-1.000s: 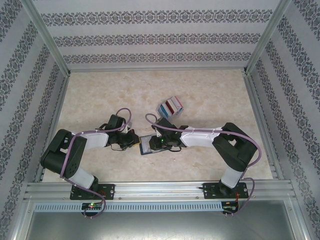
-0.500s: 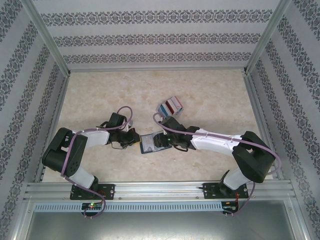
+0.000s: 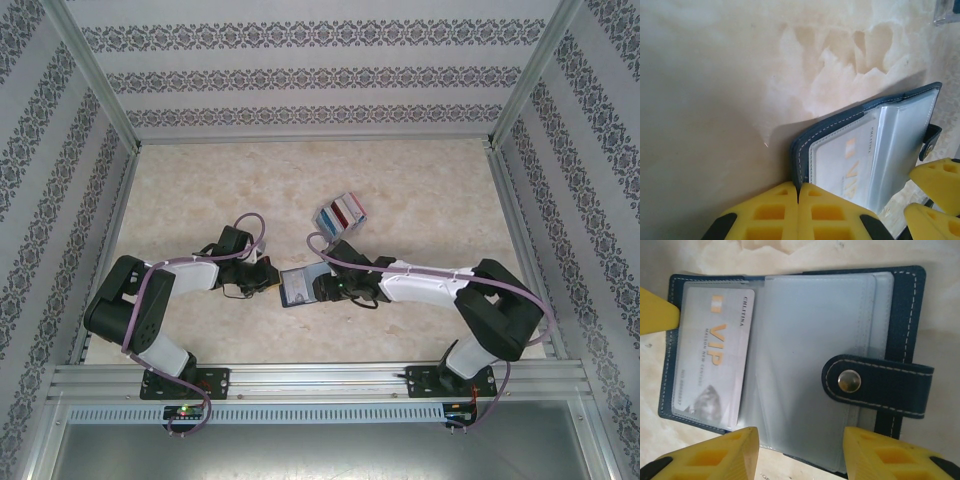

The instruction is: Put the credit cards into the card holder

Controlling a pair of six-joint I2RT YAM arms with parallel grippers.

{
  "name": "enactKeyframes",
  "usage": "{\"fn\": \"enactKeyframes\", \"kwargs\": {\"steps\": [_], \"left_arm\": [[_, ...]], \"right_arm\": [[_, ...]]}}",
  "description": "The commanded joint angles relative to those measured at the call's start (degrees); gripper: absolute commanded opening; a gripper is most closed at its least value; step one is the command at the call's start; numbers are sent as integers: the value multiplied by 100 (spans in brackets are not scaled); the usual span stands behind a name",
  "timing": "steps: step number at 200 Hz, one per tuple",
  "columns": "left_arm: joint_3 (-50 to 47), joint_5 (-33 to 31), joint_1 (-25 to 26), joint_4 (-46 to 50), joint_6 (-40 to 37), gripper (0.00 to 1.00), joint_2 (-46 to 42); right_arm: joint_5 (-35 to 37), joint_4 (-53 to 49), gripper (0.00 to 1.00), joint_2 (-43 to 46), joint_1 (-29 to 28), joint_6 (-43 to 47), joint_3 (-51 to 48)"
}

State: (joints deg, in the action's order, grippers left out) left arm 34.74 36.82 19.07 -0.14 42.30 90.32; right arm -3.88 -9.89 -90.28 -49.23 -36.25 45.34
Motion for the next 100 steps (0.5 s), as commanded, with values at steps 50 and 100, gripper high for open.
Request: {"fn": "enactKeyframes", "kwargs": {"steps": [50, 100], "left_arm": [[-81, -112, 23, 33, -30, 5, -1], [-112, -65, 22, -49, 17, 5, 49]], "right_arm": [[-162, 222, 43, -77, 63, -83, -52], [-547, 534, 42, -270, 89, -182, -43]]}}
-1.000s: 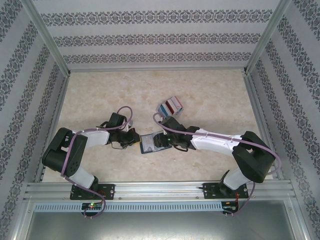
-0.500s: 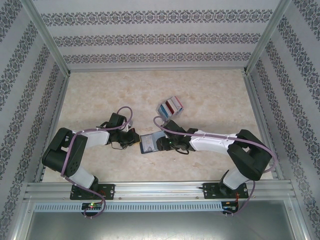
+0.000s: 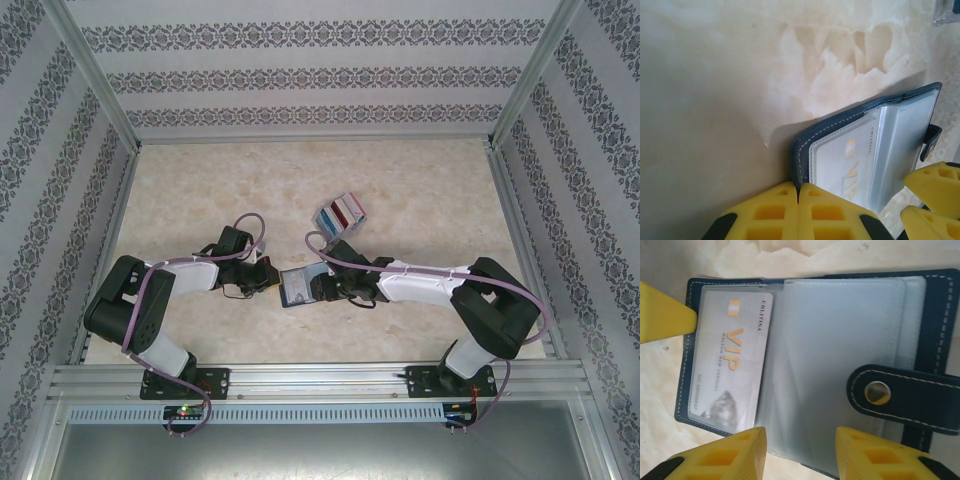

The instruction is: Put the credit cards into the card holder

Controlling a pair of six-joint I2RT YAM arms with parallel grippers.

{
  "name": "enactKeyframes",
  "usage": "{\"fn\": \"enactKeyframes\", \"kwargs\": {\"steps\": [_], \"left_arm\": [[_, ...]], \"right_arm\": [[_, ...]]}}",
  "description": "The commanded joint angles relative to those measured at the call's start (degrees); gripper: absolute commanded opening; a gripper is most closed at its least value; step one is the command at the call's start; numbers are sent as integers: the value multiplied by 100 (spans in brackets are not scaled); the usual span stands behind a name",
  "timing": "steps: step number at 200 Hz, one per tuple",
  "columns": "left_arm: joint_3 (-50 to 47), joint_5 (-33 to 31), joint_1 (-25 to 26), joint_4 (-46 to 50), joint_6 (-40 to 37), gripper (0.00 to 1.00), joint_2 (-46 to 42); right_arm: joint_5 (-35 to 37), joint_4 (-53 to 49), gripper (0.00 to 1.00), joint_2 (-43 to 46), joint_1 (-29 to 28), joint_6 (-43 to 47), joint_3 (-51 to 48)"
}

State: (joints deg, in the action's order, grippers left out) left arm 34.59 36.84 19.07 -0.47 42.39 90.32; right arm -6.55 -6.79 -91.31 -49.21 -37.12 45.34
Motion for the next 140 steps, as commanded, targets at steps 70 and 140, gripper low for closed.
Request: {"fn": "enactKeyframes", "kwargs": {"steps": [70, 140], "left_arm": [[-133, -138, 24, 101, -55, 5, -69], [-206, -114, 22, -51, 6, 5, -17]], "right_arm": [[343, -321, 47, 393, -35, 62, 32], [429, -367, 48, 48, -33, 42, -24]]}}
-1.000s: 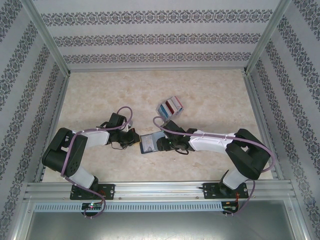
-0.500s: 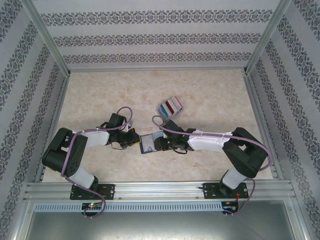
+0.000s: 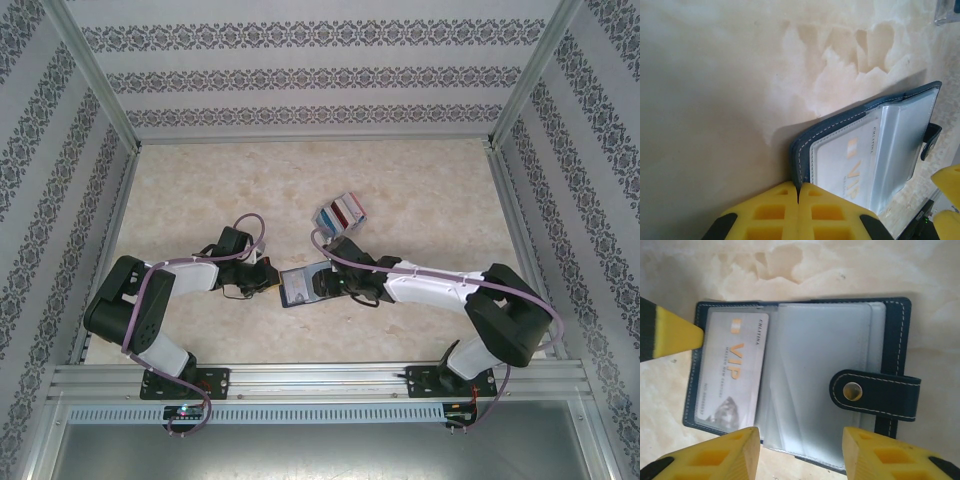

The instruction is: Put the credit cards into the card holder

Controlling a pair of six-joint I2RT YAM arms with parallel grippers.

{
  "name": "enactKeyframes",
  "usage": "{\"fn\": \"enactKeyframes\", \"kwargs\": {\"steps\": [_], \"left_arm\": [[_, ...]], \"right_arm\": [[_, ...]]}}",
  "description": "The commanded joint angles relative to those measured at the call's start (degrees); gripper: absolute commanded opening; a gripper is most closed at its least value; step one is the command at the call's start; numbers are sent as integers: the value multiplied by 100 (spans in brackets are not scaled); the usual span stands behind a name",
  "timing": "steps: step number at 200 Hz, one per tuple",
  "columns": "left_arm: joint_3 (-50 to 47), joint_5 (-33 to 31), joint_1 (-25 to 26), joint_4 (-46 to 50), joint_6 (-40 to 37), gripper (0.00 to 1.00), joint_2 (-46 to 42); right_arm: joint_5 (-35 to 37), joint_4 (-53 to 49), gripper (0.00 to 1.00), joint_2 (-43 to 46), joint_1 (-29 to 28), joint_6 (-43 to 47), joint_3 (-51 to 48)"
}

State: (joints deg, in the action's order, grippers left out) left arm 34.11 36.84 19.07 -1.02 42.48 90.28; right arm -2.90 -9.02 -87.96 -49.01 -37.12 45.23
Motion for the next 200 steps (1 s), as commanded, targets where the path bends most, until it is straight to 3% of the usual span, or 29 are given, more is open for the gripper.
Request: {"fn": "enactKeyframes", "kwargs": {"steps": [1, 200], "left_arm": [[-154, -115, 20, 4, -7, 5, -7], [-95, -45, 26, -1, -31, 5, 102]], "right_arm": [[62, -140, 48, -302, -54, 40, -5], [-1301, 801, 35, -783, 67, -82, 145]]}}
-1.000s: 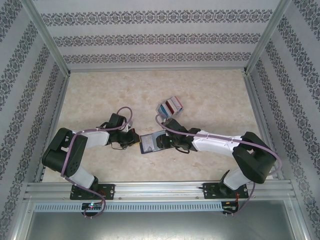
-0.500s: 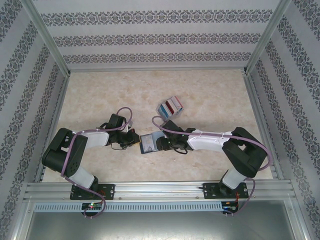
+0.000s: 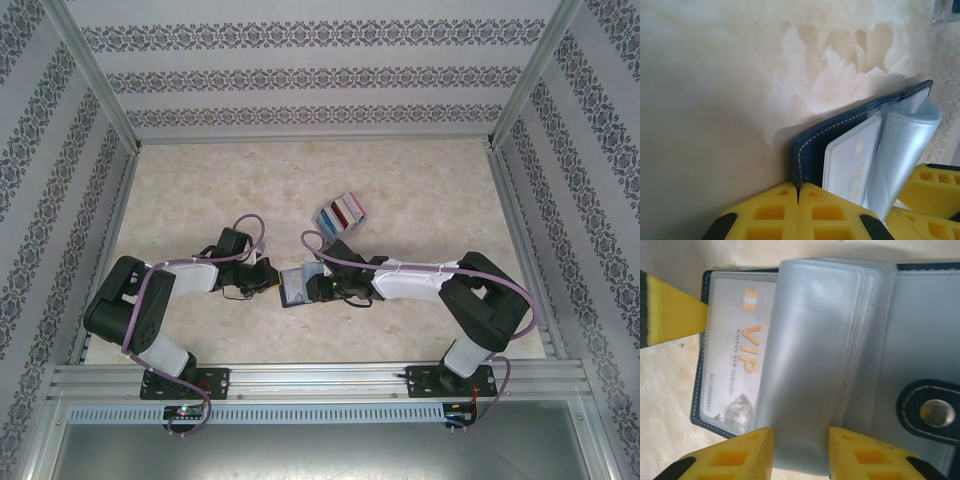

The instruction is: Put the credit cards into the card holder

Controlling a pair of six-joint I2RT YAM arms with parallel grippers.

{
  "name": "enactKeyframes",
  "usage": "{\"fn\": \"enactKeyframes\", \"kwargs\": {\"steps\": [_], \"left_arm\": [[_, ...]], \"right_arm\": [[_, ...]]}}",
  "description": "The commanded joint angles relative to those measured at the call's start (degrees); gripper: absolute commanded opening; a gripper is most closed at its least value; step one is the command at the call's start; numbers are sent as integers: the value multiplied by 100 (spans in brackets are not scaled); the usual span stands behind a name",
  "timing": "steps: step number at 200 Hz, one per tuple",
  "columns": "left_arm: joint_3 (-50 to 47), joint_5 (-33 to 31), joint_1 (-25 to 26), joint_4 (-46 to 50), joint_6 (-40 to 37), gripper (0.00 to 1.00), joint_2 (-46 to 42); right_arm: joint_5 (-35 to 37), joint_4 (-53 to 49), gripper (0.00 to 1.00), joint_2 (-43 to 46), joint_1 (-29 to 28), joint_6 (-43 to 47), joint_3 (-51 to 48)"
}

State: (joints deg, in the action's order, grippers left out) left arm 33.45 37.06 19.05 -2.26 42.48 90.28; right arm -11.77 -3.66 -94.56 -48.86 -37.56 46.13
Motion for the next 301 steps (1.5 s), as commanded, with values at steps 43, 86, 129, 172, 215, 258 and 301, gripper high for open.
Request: {"fn": "enactKeyframes", "kwargs": {"steps": [43, 86, 129, 172, 215, 258, 301], "left_arm": [[-29, -58, 29, 122, -40, 5, 141], [-34, -59, 29, 72, -34, 5, 185], [-10, -41, 29, 55, 2, 8, 199], [21, -106, 26, 190, -8, 25, 62], [111, -199, 16, 394, -66, 46, -76], [246, -192, 20, 465, -63, 54, -92], [321, -212, 20, 537, -99, 53, 31]], "right_arm": [[-770, 707, 35, -203, 105, -208, -42], [-966, 876, 37, -198, 122, -183, -9], [-1330, 1102, 37, -365, 113, -207, 148], [-1246, 938, 38, -338, 109, -168, 182], [-961, 926, 44, -18, 275, -225, -236], [-911, 966, 48, 230, 420, -182, -512], [-102, 535, 48, 657, 523, -275, -739]]}}
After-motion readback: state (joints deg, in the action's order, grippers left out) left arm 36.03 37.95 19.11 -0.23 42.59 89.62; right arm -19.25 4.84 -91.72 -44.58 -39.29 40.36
